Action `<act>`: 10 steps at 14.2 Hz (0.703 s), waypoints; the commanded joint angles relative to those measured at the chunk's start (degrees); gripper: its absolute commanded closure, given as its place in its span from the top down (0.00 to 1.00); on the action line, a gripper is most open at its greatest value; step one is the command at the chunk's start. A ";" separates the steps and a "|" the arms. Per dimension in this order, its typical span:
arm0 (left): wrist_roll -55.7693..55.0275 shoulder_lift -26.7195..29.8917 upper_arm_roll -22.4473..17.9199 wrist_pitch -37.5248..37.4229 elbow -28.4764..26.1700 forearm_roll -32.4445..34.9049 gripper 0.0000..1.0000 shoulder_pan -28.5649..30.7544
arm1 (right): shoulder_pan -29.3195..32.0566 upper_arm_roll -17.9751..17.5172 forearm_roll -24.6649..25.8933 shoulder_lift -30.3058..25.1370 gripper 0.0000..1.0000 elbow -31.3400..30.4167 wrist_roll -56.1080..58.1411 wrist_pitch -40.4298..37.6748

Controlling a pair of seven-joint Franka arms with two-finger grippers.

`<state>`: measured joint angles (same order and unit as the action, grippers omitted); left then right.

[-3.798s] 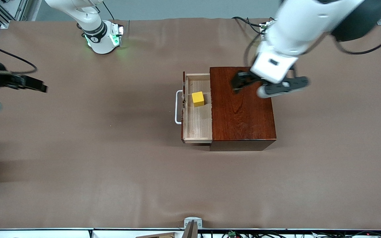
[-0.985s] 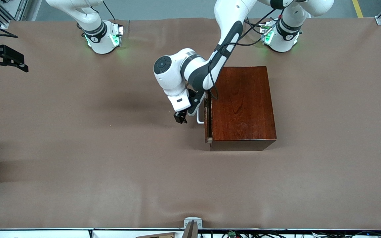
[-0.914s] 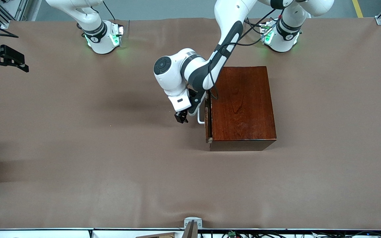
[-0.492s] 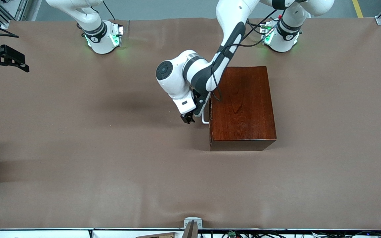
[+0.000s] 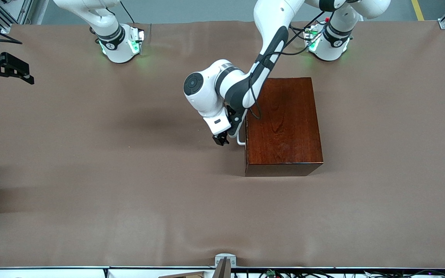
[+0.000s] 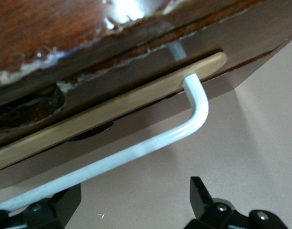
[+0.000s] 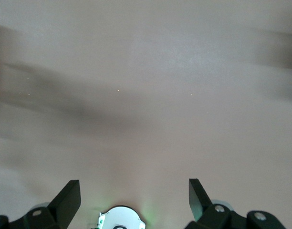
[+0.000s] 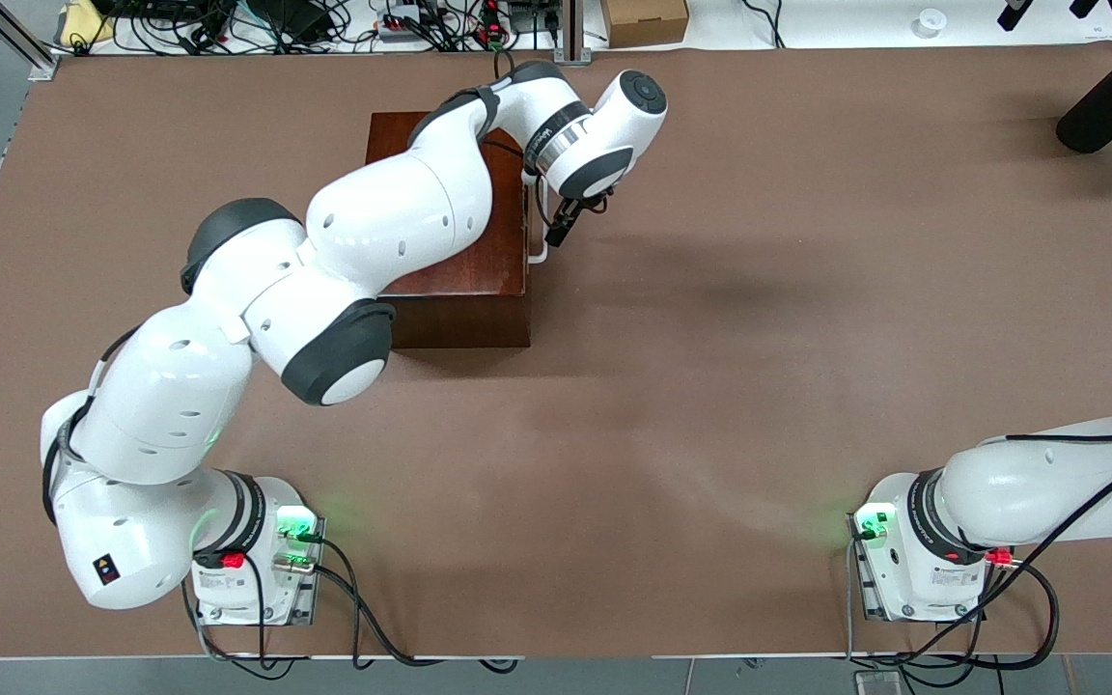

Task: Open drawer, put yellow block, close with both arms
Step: 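Press the drawer handle inward with the left gripper to close fully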

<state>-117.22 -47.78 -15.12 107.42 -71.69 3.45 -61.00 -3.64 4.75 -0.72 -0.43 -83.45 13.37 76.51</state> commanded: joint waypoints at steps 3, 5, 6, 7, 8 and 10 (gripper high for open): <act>1.47 1.81 0.00 -1.60 -0.20 1.74 1.00 2.02 | -0.14 -0.01 0.37 -0.45 1.00 0.13 0.34 0.04; 1.56 2.34 0.44 -0.73 0.76 1.48 1.00 1.94 | -0.14 -0.01 0.37 -0.45 1.00 0.05 0.34 0.04; 1.73 3.30 0.88 0.85 1.90 1.21 1.00 1.85 | -0.14 0.00 0.37 -0.45 1.00 0.13 0.34 0.04; 1.65 4.35 1.14 3.47 2.17 1.04 1.00 1.76 | -0.14 -0.09 0.37 -0.45 1.00 0.13 0.25 0.04; 1.65 5.58 1.06 5.59 2.17 0.51 1.00 1.85 | -0.14 -0.01 0.37 -0.45 1.00 0.13 0.25 0.04; 3.39 9.35 0.71 6.84 2.09 -0.10 1.00 2.46 | -0.22 -0.09 0.37 -0.45 1.00 0.05 0.16 -0.05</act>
<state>-116.06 -42.77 -15.00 113.61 -69.01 3.35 -59.69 -3.65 4.73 -0.73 -0.43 -83.46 13.37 76.52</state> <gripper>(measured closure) 0.000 0.000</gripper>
